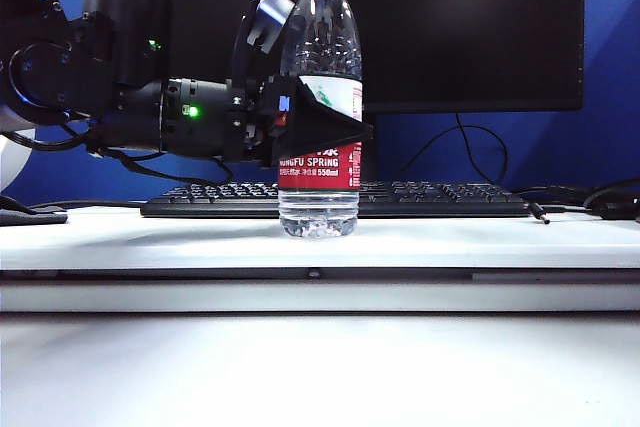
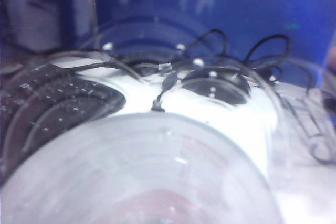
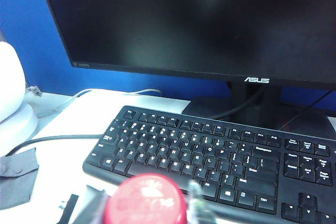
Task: Unscrew the cap from the plastic bottle on the table.
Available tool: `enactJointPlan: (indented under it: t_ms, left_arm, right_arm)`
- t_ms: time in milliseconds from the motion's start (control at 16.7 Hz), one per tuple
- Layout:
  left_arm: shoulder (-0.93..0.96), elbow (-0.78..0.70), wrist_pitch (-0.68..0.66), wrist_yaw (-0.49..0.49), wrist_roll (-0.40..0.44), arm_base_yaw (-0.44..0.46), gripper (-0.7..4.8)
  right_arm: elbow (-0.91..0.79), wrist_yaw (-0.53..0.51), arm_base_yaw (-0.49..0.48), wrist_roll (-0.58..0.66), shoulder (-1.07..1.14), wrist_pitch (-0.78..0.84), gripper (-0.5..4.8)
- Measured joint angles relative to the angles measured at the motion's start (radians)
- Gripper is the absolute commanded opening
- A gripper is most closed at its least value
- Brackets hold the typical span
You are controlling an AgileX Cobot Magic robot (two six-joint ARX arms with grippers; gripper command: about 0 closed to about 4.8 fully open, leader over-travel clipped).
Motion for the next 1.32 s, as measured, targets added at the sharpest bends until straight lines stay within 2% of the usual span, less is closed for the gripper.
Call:
enactJointPlan:
  t_ms: [60,180,419,898,957,1077,1137,1197,1316]
  left_arm:
    - [0.0,0.0,0.0,0.0,0.0,0.0,2.76]
    - [0.0,0.0,0.0,0.0,0.0,0.0,2.76]
    - [0.0,0.0,0.0,-0.002,-0.005,0.001,2.76]
    - [0.0,0.001,-0.001,-0.01,-0.011,0.001,2.76]
    - [0.0,0.001,-0.001,-0.007,-0.011,0.001,2.76]
    - [0.0,0.001,0.0,0.006,-0.001,0.001,2.76]
    - [0.0,0.001,0.0,0.015,0.004,0.0,2.76]
    - [-0.001,0.001,0.001,0.018,0.005,0.0,2.76]
    - [-0.001,0.001,0.002,0.031,0.011,0.0,2.76]
  right_arm:
    - [0.0,0.0,0.0,-0.001,0.0,0.0,1.43]
    - [0.0,-0.004,0.0,-0.001,0.0,0.0,0.84]
    - [0.0,-0.093,-0.022,-0.019,-0.002,-0.003,0.83]
    - [0.011,-0.696,-0.286,-0.05,-0.064,-0.144,0.83]
    - [0.012,-0.815,-0.331,-0.06,-0.065,-0.152,0.83]
    - [0.012,-0.972,-0.385,-0.096,-0.066,-0.161,0.79]
    - [0.012,-1.122,-0.447,-0.103,-0.064,-0.168,0.79]
    - [0.012,-1.197,-0.474,-0.103,-0.06,-0.169,0.79]
    - [0.012,-1.262,-0.488,-0.115,-0.058,-0.174,0.71]
